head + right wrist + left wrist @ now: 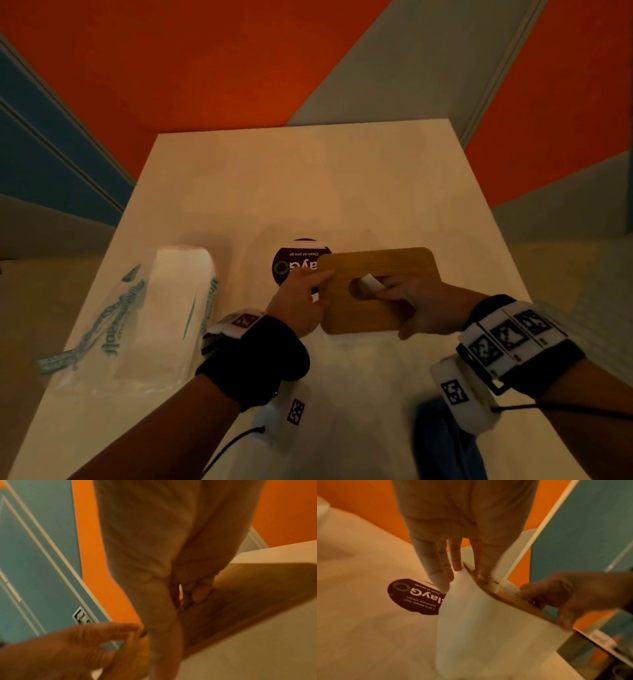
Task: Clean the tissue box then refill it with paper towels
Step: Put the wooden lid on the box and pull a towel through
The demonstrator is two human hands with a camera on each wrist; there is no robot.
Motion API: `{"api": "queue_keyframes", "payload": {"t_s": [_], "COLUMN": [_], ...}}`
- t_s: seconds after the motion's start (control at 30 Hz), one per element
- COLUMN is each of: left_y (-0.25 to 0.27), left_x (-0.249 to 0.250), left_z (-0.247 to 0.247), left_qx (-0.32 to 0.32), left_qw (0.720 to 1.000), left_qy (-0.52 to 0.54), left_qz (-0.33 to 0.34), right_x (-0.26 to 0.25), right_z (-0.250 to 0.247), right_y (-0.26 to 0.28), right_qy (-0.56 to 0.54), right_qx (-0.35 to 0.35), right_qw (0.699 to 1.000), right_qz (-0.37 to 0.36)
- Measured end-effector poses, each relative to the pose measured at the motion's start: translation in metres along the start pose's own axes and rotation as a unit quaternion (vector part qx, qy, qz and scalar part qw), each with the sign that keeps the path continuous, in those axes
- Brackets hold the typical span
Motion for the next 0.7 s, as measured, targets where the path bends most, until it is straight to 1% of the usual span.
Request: {"api": "queue_keyframes", "payload": {"t_s": [0.03, 0.1, 0.17, 0.23, 0.3, 0.37, 0.4, 0.43, 0.47, 0.57, 0.63, 0.7], "left_y": [0.004, 0.012, 0.015, 0.014, 0.014, 0.014, 0.015, 0.015, 0.015, 0.016, 0.016, 0.015], "left_x": [-0.001, -0.004, -0.008, -0.008, -0.007, -0.005, -0.004, -0.003, -0.002, 0.001, 0.000, -0.004], "left_z": [0.003, 0.007, 0.008, 0.007, 0.006, 0.006, 0.005, 0.004, 0.004, 0.003, 0.003, 0.003], "left_qx": [-0.015, -0.037, -0.027, -0.022, -0.024, -0.026, -0.024, -0.021, -0.019, -0.020, -0.015, -0.006], "left_qw": [0.999, 0.999, 0.999, 0.999, 0.999, 0.999, 0.999, 0.999, 0.999, 0.999, 0.999, 1.000], "left_qy": [-0.027, -0.034, -0.020, -0.034, -0.044, -0.038, -0.035, -0.032, -0.031, -0.034, -0.035, -0.026], "left_qz": [0.015, 0.007, -0.015, -0.020, -0.014, -0.011, -0.009, -0.005, -0.001, 0.007, 0.006, 0.002], "right_x": [0.000, 0.001, 0.002, 0.002, 0.001, 0.003, 0.006, 0.008, 0.010, 0.012, 0.012, 0.014], "right_z": [-0.002, -0.008, -0.015, -0.021, -0.030, -0.039, -0.041, -0.041, -0.039, -0.033, -0.031, -0.036], "right_y": [0.001, 0.001, 0.001, 0.004, 0.010, 0.019, 0.022, 0.024, 0.024, 0.023, 0.024, 0.030], "right_qy": [-0.029, -0.082, -0.093, -0.111, -0.197, -0.325, -0.378, -0.407, -0.418, -0.401, -0.388, -0.383], "right_qx": [0.008, 0.054, 0.130, 0.203, 0.281, 0.331, 0.340, 0.343, 0.339, 0.334, 0.344, 0.360], "right_qw": [1.000, 0.995, 0.987, 0.973, 0.939, 0.886, 0.861, 0.847, 0.843, 0.853, 0.855, 0.851], "right_qz": [0.002, -0.004, -0.008, -0.015, -0.018, -0.011, -0.006, -0.002, 0.003, 0.006, 0.001, -0.006]}}
Point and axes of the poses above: each hand's wrist, its own y-axis away from the middle knuckle, its own z-axis out of the palm, x = y × z, the point moved 5 cm from there along -y, towards the middle knuckle, and after that the axes turned 14 degrees about x, right-handed, at the moved point
